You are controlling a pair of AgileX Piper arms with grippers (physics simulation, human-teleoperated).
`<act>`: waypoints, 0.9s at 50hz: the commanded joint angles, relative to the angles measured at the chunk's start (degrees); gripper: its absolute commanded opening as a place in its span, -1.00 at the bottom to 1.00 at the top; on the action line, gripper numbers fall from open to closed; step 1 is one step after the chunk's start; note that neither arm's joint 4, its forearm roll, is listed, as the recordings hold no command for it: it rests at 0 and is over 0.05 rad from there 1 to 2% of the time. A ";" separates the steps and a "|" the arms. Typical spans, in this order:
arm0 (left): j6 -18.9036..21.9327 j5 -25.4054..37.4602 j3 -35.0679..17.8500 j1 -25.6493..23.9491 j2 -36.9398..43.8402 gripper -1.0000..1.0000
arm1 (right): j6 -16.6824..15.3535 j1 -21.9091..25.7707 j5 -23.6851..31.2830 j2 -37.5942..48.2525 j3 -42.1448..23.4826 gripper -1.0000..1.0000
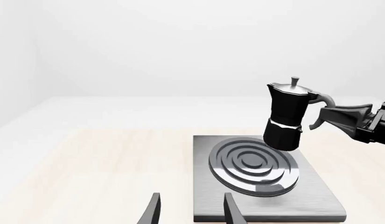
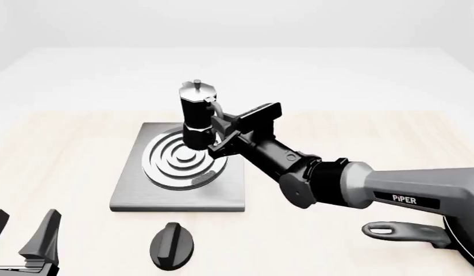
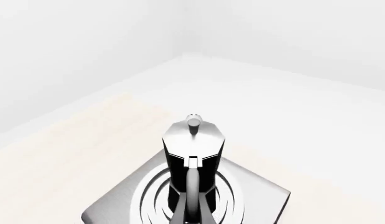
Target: Put the moka pot on the stove.
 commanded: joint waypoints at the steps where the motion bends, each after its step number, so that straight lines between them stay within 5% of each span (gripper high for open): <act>1: 0.00 0.00 0.00 0.00 0.00 1.00 | 0.49 0.97 -0.18 1.56 -1.84 -1.00; 45: 0.00 0.00 0.00 0.00 0.00 1.00 | 2.66 1.67 -1.55 7.55 -4.05 -1.00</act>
